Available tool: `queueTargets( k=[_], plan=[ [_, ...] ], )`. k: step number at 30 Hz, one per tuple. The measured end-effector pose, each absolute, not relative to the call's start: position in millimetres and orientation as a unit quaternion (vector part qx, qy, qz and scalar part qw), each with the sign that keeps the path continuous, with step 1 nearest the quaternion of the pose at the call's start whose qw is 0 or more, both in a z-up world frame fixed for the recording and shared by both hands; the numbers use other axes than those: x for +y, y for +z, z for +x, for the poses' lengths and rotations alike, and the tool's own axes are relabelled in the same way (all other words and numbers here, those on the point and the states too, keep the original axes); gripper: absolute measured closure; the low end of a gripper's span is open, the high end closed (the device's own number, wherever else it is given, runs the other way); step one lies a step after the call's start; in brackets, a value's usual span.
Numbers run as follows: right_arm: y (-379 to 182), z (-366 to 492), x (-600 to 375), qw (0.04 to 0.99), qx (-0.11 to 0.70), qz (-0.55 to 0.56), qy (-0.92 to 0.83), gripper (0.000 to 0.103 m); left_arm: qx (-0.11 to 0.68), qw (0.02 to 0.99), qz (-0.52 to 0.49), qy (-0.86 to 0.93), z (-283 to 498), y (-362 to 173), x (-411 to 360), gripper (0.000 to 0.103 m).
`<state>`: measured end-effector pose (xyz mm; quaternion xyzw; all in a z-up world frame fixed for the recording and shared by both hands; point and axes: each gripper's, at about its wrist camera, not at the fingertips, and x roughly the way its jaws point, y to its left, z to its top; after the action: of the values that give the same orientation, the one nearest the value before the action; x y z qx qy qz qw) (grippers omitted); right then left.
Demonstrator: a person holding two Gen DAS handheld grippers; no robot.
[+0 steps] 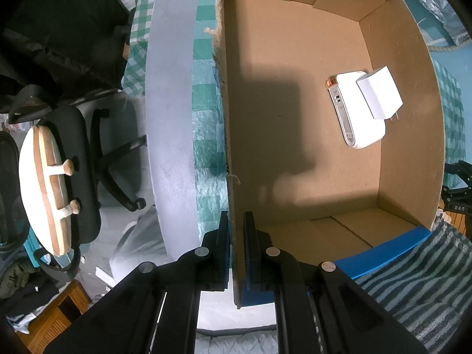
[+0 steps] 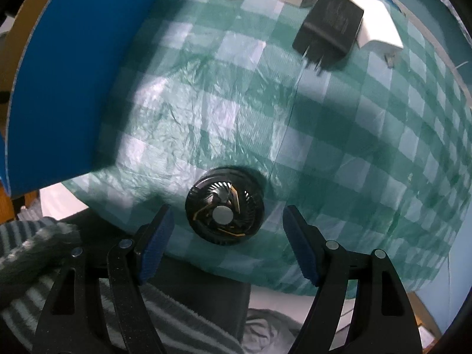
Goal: Organize rigid objects
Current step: 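Move the right gripper back to the black round fan on the table, then grasp the black round fan with the right gripper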
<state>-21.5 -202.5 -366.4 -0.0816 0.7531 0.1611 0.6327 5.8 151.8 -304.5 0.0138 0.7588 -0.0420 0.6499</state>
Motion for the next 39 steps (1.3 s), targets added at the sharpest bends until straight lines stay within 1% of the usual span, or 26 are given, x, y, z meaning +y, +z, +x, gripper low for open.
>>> queueTargets(
  k=[12, 14, 15, 17, 23, 31, 39],
  plan=[
    [-397, -29, -207, 0.627, 0.760, -0.085, 0.151, 0.027, 0.759, 0.650, 0.012, -0.043, 5, -305, 152, 0.095],
    [-400, -30, -205, 0.624, 0.762, -0.084, 0.153, 0.030, 0.759, 0.650, 0.013, -0.043, 5, -305, 152, 0.095],
    [-402, -30, -205, 0.621, 0.764, -0.083, 0.154, 0.035, 0.759, 0.650, 0.013, -0.043, 5, -305, 152, 0.095],
    [-404, -30, -202, 0.622, 0.763, -0.091, 0.150, 0.039, 0.759, 0.650, 0.012, -0.043, 5, -305, 152, 0.095],
    [-405, -29, -198, 0.621, 0.763, -0.093, 0.152, 0.041, 0.760, 0.648, 0.013, -0.044, 6, -306, 151, 0.095],
    [-384, -25, -195, 0.635, 0.750, -0.094, 0.160, 0.041, 0.760, 0.648, 0.015, -0.045, 7, -307, 151, 0.095],
    [-346, -18, -183, 0.654, 0.729, -0.097, 0.178, 0.041, 0.761, 0.646, 0.016, -0.046, 8, -307, 151, 0.095]
  ],
)
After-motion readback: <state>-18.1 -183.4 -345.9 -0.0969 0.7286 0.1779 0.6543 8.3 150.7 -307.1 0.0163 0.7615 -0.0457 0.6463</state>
